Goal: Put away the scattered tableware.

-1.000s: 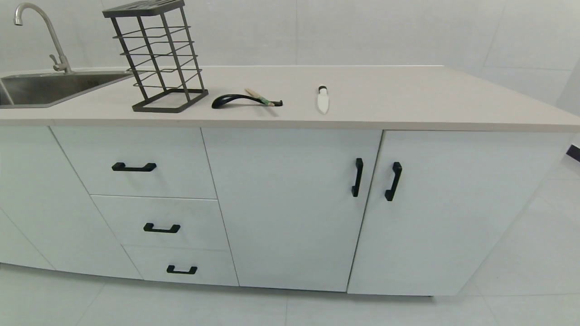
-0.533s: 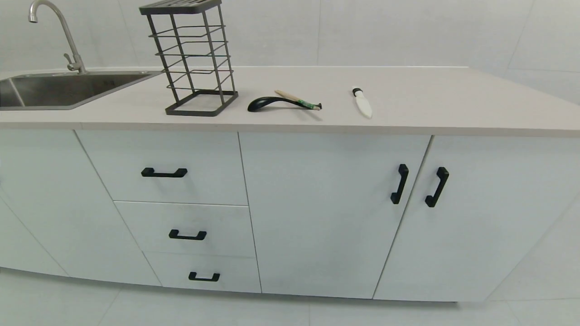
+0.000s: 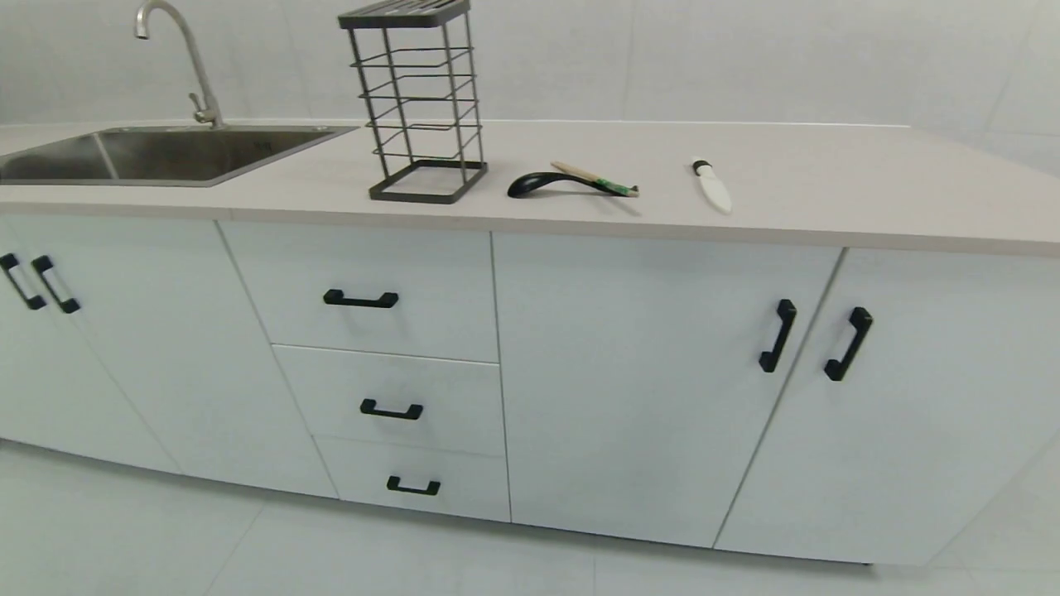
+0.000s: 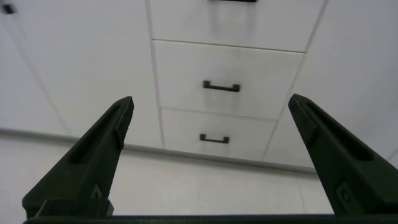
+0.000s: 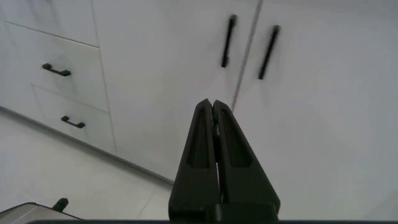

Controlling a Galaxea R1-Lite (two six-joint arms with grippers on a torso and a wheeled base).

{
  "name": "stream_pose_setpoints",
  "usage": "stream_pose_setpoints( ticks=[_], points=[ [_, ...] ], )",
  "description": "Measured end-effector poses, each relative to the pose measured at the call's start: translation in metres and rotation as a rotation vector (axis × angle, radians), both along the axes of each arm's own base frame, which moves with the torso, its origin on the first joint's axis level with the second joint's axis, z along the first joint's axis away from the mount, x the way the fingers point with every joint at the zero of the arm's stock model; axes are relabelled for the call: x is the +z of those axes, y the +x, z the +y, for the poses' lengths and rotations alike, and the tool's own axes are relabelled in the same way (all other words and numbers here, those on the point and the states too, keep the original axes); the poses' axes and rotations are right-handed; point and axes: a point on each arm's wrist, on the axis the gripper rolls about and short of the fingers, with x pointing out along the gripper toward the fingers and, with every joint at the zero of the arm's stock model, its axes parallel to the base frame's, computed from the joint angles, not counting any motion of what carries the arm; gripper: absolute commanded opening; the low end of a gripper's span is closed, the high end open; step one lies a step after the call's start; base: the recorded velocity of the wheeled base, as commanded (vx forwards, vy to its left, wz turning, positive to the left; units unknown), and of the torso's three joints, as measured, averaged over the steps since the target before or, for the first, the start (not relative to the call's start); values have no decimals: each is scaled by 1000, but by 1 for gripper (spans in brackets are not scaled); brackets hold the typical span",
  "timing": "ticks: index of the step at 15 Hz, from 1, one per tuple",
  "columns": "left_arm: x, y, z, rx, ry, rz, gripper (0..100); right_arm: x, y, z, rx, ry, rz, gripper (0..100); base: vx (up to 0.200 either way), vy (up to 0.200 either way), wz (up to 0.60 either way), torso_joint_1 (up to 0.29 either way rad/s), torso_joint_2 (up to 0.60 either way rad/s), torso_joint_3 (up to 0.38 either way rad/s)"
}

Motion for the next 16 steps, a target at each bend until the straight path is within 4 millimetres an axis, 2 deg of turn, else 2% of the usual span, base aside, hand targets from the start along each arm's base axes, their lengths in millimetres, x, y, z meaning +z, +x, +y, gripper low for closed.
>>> stream_pose_setpoints(
  ticks=[2, 8, 12, 16],
  points=[
    [0, 0, 0, 0, 0, 0, 100, 0, 0, 0, 1, 6, 0, 0, 0, 0, 0, 0, 0, 0],
    [0, 0, 0, -1, 0, 1, 100, 1, 0, 0, 0, 10, 0, 0, 0, 200, 0, 2, 0, 5],
    [0, 0, 0, -2, 1, 1, 100, 1, 0, 0, 0, 11, 0, 0, 0, 0, 0, 0, 0, 0],
    [0, 0, 0, -3, 5, 1, 100, 1, 0, 0, -1, 11, 0, 0, 200, 0, 0, 0, 2, 5]
  ],
)
